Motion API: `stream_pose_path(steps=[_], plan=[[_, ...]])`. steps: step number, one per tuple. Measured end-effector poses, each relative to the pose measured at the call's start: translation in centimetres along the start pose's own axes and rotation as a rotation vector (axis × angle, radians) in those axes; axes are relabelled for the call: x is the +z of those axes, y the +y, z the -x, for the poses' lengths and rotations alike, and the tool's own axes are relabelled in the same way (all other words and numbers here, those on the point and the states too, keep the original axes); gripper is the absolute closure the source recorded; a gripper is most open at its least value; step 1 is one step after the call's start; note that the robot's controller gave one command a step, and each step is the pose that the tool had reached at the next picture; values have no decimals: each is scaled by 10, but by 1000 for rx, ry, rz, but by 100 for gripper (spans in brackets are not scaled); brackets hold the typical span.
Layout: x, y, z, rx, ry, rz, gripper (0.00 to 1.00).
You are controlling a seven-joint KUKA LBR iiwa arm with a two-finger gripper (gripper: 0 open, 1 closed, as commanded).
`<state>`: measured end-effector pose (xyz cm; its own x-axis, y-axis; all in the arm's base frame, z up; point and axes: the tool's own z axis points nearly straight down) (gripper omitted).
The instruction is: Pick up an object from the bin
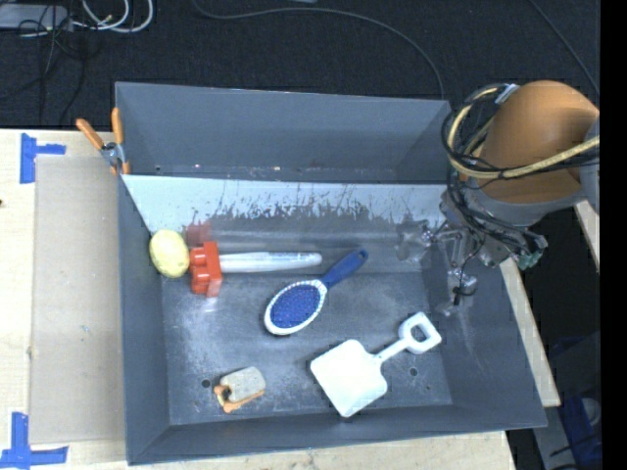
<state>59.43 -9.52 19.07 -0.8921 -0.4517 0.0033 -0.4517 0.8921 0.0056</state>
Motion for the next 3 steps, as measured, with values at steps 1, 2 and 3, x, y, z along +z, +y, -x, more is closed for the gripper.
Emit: stream_pose_path(steps=[1, 2, 3], plan=[[18, -10, -8, -105, -1, -3, 0], [30, -11, -4, 199, 0, -2, 0], [84, 36, -38, 132, -3, -3, 0]])
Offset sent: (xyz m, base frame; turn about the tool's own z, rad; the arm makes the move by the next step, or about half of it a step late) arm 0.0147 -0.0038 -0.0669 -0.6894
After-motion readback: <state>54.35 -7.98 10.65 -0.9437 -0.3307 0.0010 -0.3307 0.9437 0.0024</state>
